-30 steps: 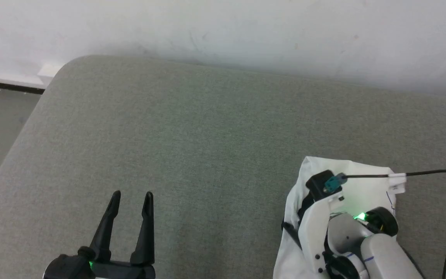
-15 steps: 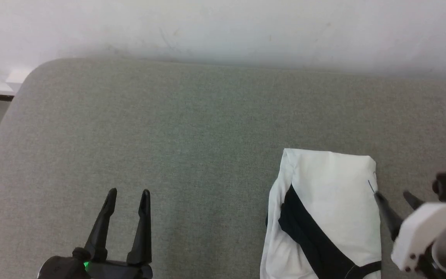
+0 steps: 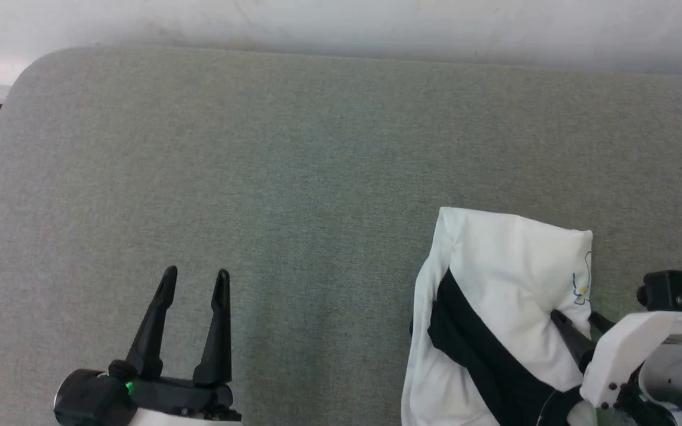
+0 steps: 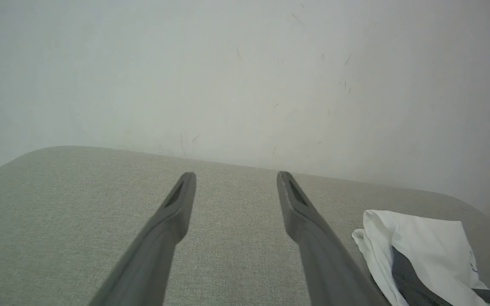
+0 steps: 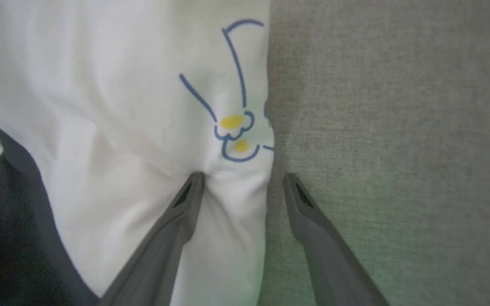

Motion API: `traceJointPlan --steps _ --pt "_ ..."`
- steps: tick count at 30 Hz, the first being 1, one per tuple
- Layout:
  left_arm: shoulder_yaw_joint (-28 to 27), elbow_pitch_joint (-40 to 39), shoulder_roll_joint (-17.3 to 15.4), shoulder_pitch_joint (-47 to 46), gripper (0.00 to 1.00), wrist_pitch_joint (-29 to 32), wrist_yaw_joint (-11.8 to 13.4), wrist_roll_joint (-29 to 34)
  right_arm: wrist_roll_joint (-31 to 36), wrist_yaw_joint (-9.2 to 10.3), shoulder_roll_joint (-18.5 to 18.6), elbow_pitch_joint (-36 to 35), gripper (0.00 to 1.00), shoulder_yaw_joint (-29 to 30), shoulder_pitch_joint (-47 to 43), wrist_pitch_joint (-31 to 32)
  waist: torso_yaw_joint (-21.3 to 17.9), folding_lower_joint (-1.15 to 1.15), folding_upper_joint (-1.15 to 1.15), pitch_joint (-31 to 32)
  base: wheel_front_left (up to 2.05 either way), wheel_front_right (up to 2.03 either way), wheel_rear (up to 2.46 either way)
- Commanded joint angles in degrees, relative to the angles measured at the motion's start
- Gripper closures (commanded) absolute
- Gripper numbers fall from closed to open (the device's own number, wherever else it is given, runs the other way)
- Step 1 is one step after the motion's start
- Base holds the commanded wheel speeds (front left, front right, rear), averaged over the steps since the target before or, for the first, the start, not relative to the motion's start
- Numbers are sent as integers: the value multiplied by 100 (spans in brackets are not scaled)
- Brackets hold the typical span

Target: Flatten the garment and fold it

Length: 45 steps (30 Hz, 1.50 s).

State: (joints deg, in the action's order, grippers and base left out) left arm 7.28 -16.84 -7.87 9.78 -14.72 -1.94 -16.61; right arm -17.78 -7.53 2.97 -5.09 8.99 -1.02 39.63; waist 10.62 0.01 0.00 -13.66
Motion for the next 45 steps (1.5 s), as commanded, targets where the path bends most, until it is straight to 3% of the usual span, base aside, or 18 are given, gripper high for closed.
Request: traceJointPlan --steps 1,2,3,5,6,13,16,21,26,32,38,45 --pt "9 14 -43 -119 0 -23 -23 32 -53 4 -9 164 0 -7 113 -15 70 -1 0 -58 0 0 0" --pt "20 23 -45 -138 0 -21 -26 32 -73 4 -9 291 0 -13 173 -17 91 -1 0 -71 0 0 0" --pt "29 30 -47 -155 0 -18 -28 31 -146 4 -9 418 44 -12 230 -20 105 -1 0 -77 0 0 0" --pt "38 42 -54 -178 0 -9 -25 30 -321 4 -9 650 92 10 326 -21 120 -1 0 -73 0 0 0" --pt "39 46 -59 -184 0 -4 -19 31 -322 4 -9 720 100 -1 366 -36 118 -1 0 -63 0 0 0" --pt "43 39 -76 -167 0 21 36 35 203 4 -9 604 100 -110 636 -184 -67 -1 0 187 0 0 0" --pt "21 0 -96 -118 0 34 64 28 408 4 182 374 100 -143 813 -70 -249 -1 0 280 0 0 0" --pt "1 -97 -154 -99 0 71 79 24 565 4 978 1 100 -227 1190 344 -514 -1 0 219 0 0 0" --pt "-8 -242 -240 -241 0 104 57 50 434 4 2154 -322 100 -502 1517 898 -723 -1 0 -114 0 0 0" --pt "-50 -440 -312 -547 0 102 45 78 393 4 3571 -395 100 -601 1728 897 -851 -1 0 -688 0 0 0" --pt "-125 -557 -422 -853 0 108 11 81 389 4 4430 38 100 -497 1820 468 -885 -1 0 -1210 0 0 0" --pt "-98 -584 -486 -1115 0 116 -36 104 611 4 4941 488 100 -375 1845 -22 -873 -1 0 -1620 0 0 0"
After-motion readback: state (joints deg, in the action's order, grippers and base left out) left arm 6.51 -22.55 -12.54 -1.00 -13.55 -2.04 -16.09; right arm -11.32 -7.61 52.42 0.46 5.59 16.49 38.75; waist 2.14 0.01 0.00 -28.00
